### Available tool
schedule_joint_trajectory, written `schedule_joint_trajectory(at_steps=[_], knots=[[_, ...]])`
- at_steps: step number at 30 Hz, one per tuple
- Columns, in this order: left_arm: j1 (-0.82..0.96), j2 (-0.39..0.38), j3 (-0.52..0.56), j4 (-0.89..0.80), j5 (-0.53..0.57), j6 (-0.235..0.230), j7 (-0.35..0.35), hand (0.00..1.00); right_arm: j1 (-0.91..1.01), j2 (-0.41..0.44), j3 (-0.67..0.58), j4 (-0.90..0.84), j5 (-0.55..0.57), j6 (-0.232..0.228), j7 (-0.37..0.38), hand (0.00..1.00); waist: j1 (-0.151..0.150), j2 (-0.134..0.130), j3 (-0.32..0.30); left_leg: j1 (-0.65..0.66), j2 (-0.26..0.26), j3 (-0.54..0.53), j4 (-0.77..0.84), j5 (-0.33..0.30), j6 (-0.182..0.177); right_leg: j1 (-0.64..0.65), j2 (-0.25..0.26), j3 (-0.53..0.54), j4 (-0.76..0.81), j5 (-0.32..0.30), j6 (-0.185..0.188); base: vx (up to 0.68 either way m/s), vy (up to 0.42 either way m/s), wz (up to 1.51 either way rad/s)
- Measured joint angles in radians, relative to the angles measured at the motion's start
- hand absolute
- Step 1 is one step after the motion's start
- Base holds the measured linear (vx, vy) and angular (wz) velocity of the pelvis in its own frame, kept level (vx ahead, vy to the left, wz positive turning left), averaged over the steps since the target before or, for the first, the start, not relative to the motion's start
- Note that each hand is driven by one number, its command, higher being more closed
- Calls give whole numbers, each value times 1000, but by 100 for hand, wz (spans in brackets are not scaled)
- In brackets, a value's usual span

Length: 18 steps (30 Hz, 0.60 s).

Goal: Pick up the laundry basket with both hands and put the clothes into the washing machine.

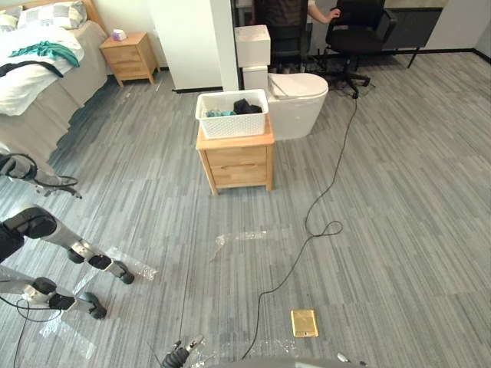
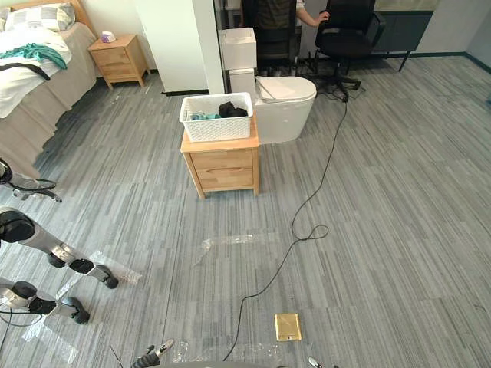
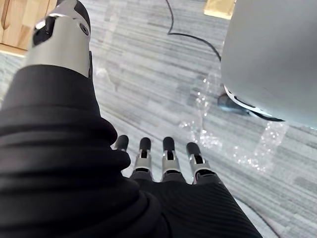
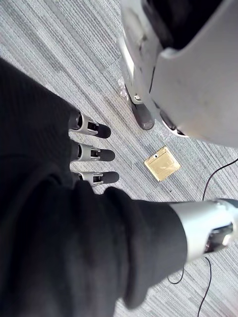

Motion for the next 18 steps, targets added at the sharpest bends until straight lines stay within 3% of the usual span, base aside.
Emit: schedule_joint_trajectory(at_steps=[18], knots=[[-2, -3, 0, 1, -35, -1, -1, 0, -3, 5, -20, 0, 0, 0, 0, 0, 1, 0, 17, 20, 0, 5, -12, 1, 0, 15, 0, -5, -1, 0, 0, -16, 0, 0]])
